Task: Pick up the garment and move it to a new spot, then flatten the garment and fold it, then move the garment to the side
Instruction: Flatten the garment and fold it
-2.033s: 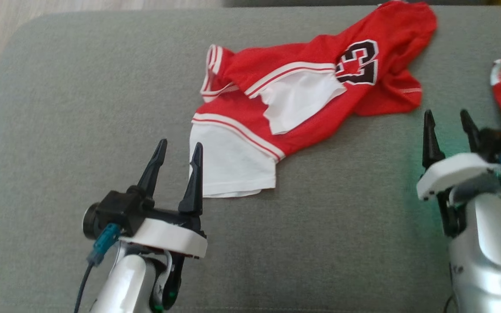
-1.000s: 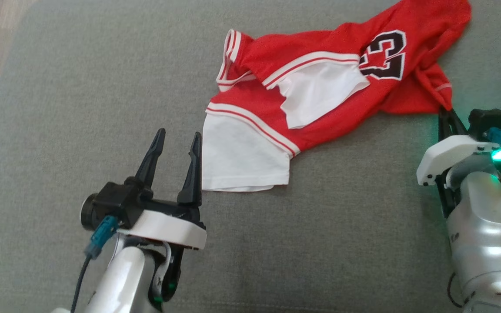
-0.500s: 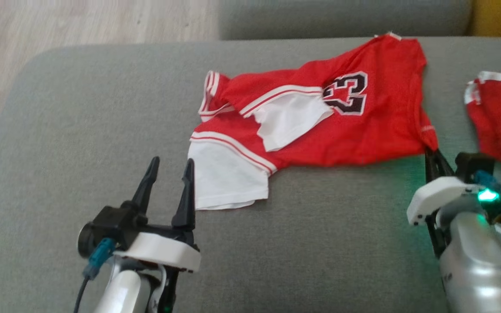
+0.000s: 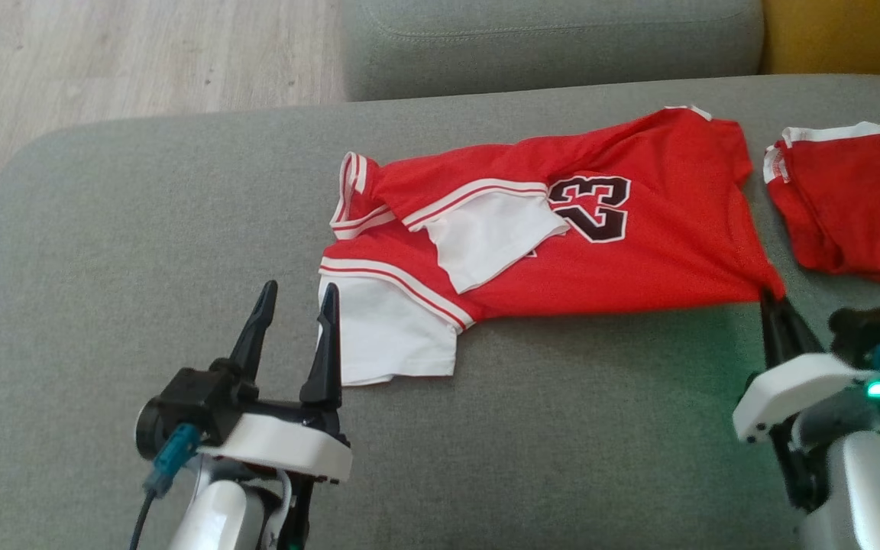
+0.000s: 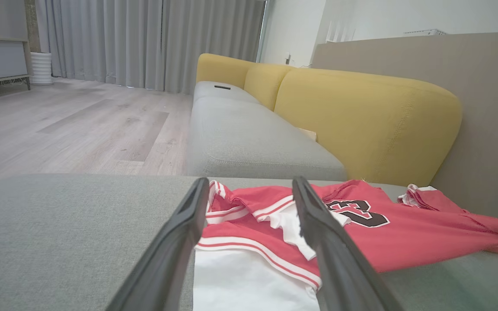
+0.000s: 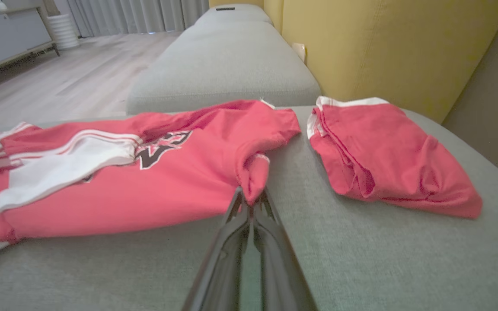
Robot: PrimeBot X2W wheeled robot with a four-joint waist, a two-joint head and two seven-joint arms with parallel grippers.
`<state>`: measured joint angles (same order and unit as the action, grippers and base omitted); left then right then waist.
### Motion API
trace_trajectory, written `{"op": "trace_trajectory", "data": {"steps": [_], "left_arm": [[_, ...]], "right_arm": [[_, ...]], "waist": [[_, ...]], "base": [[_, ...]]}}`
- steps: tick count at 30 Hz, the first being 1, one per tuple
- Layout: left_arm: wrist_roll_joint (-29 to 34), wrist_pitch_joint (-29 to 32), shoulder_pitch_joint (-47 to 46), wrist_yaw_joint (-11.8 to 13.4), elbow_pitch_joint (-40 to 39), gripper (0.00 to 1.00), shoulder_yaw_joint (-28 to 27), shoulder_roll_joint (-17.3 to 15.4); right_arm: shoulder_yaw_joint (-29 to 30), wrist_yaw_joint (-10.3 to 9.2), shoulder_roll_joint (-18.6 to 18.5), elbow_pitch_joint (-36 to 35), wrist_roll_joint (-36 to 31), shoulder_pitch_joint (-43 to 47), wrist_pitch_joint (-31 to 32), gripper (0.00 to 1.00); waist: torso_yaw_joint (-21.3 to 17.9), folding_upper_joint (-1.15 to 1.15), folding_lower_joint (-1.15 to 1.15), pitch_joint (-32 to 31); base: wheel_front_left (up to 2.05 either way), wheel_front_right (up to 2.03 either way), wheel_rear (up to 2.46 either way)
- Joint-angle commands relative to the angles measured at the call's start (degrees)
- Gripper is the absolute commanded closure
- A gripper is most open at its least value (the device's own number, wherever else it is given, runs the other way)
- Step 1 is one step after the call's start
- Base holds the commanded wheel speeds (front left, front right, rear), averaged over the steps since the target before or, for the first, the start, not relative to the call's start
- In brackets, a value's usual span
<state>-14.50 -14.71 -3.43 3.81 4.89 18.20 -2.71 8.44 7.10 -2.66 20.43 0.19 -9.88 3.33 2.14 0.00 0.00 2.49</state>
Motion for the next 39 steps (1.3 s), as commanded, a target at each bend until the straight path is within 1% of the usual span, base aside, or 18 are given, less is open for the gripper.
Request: {"op": "trace_trajectory", "data": {"steps": [1, 3, 5, 7, 10, 12, 13, 19, 23, 25, 26, 27, 33, 36, 38, 39], "left_arm": [[-0.30, -0.29, -1.20, 0.25, -2.24, 0.00, -1.33, -0.17], [-0.37, -0.29, -1.43, 0.15, -2.26, 0.00, -1.02, -0.17], [-0.37, -0.29, -1.73, 0.08, -2.25, 0.00, -0.79, -0.17], [-0.38, -0.29, -2.10, -0.03, -2.20, 0.00, -0.61, -0.17], [-0.38, -0.29, -2.87, -0.22, -2.12, 0.00, -0.28, -0.17], [-0.39, -0.29, -3.45, -0.28, -2.06, 0.00, 0.08, -0.17], [-0.54, -0.29, -3.88, -0.25, -1.92, 0.00, 0.45, -0.17], [-0.80, -0.29, -4.90, -0.30, -1.43, 0.00, 1.23, -0.17], [-0.90, -0.29, -5.18, -0.11, -1.30, 0.00, 1.28, -0.17], [-0.89, -0.29, -5.20, -0.02, -1.31, 0.00, 1.15, -0.17], [-0.84, -0.29, -5.16, 0.04, -1.29, 0.00, 1.01, -0.17], [-0.77, -0.29, -5.09, 0.12, -1.28, 0.00, 0.84, -0.17], [-0.61, -0.29, -4.63, 0.10, -1.31, 0.00, 0.25, -0.17], [-0.42, -0.29, -4.32, 0.07, -1.37, 0.00, 0.00, -0.17], [-0.27, -0.29, -4.02, 0.07, -1.41, 0.00, -0.31, -0.17], [-0.27, -0.29, -4.02, 0.07, -1.41, 0.00, -0.31, -0.17]], "right_arm": [[-1.50, 0.39, -0.25, -3.37, 0.55, -2.04, 0.50, 1.00], [-1.65, 0.39, -0.24, -8.95, 1.62, -0.88, 3.83, 1.00], [-1.96, 0.39, -0.23, -12.59, 1.54, -0.71, 6.48, 1.00], [-1.88, 0.39, -0.23, -14.28, 1.88, -1.54, 8.66, 1.00], [-1.59, 0.39, -0.23, -13.65, 0.96, -4.13, 11.65, 1.00], [-1.17, 0.39, -0.40, -11.36, -0.19, -6.35, 13.63, 1.00], [-0.35, 0.39, -0.89, -8.13, -1.25, -8.77, 15.03, 1.00], [1.44, 0.39, -3.93, 4.16, -5.08, -14.88, 17.11, 1.00], [4.72, 0.39, -6.01, 11.86, -8.81, -17.54, 17.03, 1.00], [6.60, 0.39, -6.30, 14.80, -10.84, -18.40, 16.99, 1.00], [6.83, 0.39, -6.00, 15.86, -11.38, -18.86, 16.31, 0.73], [7.29, 0.39, -5.53, 16.64, -11.34, -19.37, 15.21, 0.00], [7.01, 0.39, -4.09, 18.43, -10.68, -20.79, 8.15, 0.00], [6.61, 0.39, -3.55, 17.63, -9.05, -20.39, 5.60, 0.00], [5.81, 0.39, -3.27, 15.90, -8.00, -19.44, 3.96, 0.00], [5.81, 0.39, -3.27, 15.90, -8.00, -19.44, 3.96, 0.00]], "waist": [[0.19, 0.00, 0.00, 0.14], [0.69, 0.00, 0.00, 0.47], [1.37, 0.00, 0.00, 0.81], [2.27, 0.00, 0.00, 1.28], [3.94, 0.00, 0.00, 2.48], [5.21, 0.00, 0.00, 3.36], [6.45, 0.00, 0.00, 4.08], [9.61, 0.00, 0.00, 5.80], [10.57, 0.00, 0.00, 6.00], [10.50, 0.00, 0.00, 5.97], [10.31, 0.00, 0.00, 5.90], [10.00, 0.00, 0.00, 5.80], [6.89, 0.00, 0.00, 4.57], [5.08, 0.00, 0.00, 3.66], [3.86, 0.00, 0.00, 2.93], [3.86, 0.00, 0.00, 2.93]], "base": [[0.00, 0.00, 0.00], [0.00, 0.00, 0.00], [0.00, 0.00, 0.00], [0.00, 0.00, 0.00], [0.00, 0.00, 0.00], [0.00, 0.00, 0.00], [0.00, 0.00, 0.00], [0.00, 0.00, 0.00], [0.00, 0.00, 0.00], [0.00, 0.00, 0.00], [0.00, 0.00, 0.00], [0.00, 0.00, 0.00], [0.00, 0.00, 0.00], [0.00, 0.00, 0.00], [0.00, 0.00, 0.00], [0.00, 0.00, 0.00]]}}
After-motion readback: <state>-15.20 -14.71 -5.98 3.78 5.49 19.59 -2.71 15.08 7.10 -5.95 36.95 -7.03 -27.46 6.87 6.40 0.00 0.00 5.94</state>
